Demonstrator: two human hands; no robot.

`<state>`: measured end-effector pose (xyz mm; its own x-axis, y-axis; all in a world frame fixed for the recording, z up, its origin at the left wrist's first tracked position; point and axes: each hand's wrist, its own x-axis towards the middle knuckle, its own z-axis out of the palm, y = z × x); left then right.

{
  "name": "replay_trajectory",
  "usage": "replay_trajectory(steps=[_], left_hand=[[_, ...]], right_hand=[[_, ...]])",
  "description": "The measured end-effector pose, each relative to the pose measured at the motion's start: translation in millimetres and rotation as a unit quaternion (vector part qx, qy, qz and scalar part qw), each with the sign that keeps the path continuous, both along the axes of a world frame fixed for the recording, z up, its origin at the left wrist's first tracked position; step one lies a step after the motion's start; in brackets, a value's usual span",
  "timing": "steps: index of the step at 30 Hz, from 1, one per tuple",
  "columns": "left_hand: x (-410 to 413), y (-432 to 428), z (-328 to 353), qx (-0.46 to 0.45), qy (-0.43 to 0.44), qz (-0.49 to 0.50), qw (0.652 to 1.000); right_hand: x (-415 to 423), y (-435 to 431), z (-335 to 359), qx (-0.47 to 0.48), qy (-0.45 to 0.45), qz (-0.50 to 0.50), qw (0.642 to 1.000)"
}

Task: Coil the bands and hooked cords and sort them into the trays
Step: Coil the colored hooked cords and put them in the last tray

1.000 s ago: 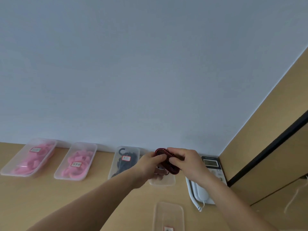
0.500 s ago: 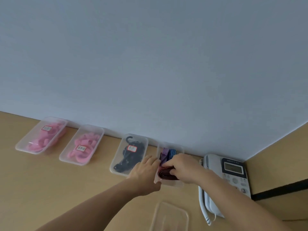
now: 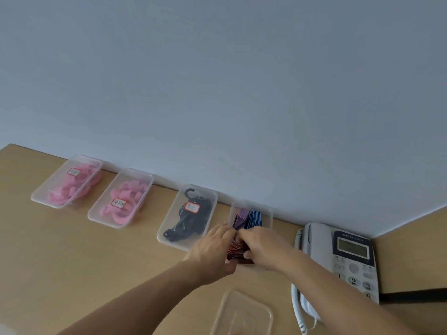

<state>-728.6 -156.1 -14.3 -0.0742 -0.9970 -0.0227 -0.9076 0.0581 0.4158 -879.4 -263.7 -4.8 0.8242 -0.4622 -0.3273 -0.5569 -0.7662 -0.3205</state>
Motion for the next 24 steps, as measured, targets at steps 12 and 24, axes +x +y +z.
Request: replay_trajectory(steps=[12,24], left_hand=[[0.1,4.6,-1.6,0.018,-0.095,-0.020,0.995],[-2.8,3.6,-6.8,0.031,-0.103,-0.005,0.994]], right_hand=[[-10.3,-11.7,14.3,0.015,-0.007,-0.028,0.999],[-6.8,-10.5,3.3,0.103,-0.086,-0.225,0.965]])
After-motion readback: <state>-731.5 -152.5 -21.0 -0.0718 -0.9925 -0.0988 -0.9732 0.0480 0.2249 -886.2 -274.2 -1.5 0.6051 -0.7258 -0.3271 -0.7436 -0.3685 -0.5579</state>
